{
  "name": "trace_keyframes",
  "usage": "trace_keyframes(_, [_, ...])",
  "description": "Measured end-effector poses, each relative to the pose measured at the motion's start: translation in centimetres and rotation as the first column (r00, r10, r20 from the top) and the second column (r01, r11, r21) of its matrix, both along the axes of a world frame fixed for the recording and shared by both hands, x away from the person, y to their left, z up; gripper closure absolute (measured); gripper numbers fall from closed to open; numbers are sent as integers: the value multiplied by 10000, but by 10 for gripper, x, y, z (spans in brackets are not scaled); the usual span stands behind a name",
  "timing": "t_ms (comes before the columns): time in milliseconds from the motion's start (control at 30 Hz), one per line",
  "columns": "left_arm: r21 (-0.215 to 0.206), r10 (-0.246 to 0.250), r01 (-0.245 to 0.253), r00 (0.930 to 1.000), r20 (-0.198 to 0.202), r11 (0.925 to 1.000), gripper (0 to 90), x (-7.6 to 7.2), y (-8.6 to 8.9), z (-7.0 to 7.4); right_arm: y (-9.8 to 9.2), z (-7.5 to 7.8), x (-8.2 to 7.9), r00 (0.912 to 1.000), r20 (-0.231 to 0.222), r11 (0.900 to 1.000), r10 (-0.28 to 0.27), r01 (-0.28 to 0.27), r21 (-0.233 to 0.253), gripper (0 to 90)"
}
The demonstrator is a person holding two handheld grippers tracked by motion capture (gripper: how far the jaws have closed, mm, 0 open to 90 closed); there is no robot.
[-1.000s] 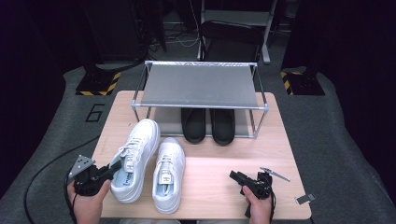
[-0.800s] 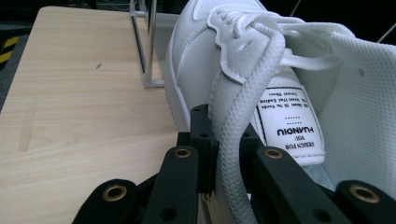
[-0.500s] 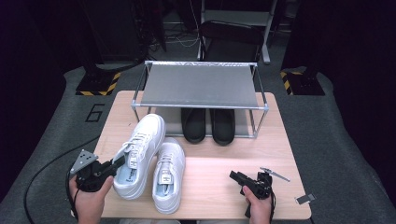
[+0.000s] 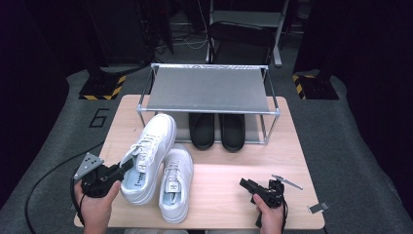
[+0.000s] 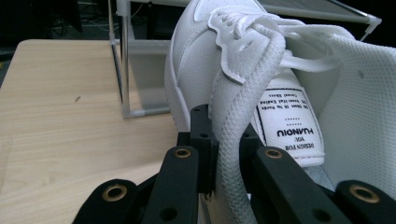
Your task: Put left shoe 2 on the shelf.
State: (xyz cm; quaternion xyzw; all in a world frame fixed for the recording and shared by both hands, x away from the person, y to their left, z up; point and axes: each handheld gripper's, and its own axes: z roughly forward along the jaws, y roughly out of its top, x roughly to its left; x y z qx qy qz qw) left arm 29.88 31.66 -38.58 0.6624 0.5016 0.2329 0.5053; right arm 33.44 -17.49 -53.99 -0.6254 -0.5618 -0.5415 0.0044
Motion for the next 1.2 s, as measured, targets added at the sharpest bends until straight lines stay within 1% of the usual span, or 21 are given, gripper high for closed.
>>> trace_keyframes(33, [-25,38,-38,9999,101,10000,831,0,0,1,1,1,-1,9998,-189,9999,-53,56,116,510])
trace_keyframes(67, [-70,60,-58,9998,208,10000,831,-1,0,3,0,0,0,10000,36,10000,-13,13,-19,510])
trace_keyframes(100, [-62,53,-52,9997,244,10000,831,-1,0,4,0,0,0,10000,31,10000,-22,22,0,510])
trace_keyframes(133, [-115,113,-109,9992,396,9999,831,-1,0,6,0,0,0,10000,-82,10000,-34,34,1,510])
trace_keyframes(200, [-134,116,-109,9983,566,9999,831,-2,1,9,0,0,0,10000,-8,10000,8,-8,-61,510])
trace_keyframes(233, [-159,188,-178,9975,685,9997,831,-3,1,11,0,0,0,10000,22,10000,2,-2,39,510])
trace_keyframes(267, [-187,165,-151,9968,786,9997,831,-3,1,12,1,0,-1,9999,-128,9999,-47,49,141,510])
trace_keyframes(400, [-241,259,-232,9928,1173,9994,832,-2,1,19,1,0,-1,9999,-124,9999,-57,59,135,510])
trace_keyframes(467, [-283,287,-252,9911,1299,9993,831,-1,1,21,1,0,-1,9999,-129,9999,-61,62,154,510])
trace_keyframes(500, [-275,304,-269,9903,1357,9993,831,-1,1,23,0,-1,0,9999,117,10000,-5,4,40,510])
trace_keyframes(567, [-315,333,-290,9887,1463,9991,831,1,1,27,0,-1,0,10000,83,10000,-22,21,55,509])
trace_keyframes(633, [-268,324,-287,9879,1518,9992,831,5,1,32,0,0,0,10000,54,10000,-14,14,32,510])
trace_keyframes(700, [-237,315,-281,9873,1557,9993,830,7,1,34,0,0,0,10000,30,10000,-20,20,18,509])
trace_keyframes(800, [-268,309,-269,9864,1614,9993,831,11,1,40,-1,0,0,10000,80,10000,6,-7,67,510])
trace_keyframes(833, [-320,300,-251,9860,1643,9992,831,13,1,42,0,1,-1,9999,-115,9998,-56,59,189,510])
trace_keyframes(867, [-303,295,-249,9862,1628,9992,831,14,0,43,0,1,-1,9999,-115,9998,-56,59,189,510])
trace_keyframes(1100, [-290,114,-65,9855,1691,9996,830,30,-9,56,0,1,-1,9999,-89,9997,-72,74,242,509])
trace_keyframes(1200, [-357,32,30,9850,1726,9994,830,38,-14,61,0,1,-1,9999,-89,9996,-74,76,288,510])
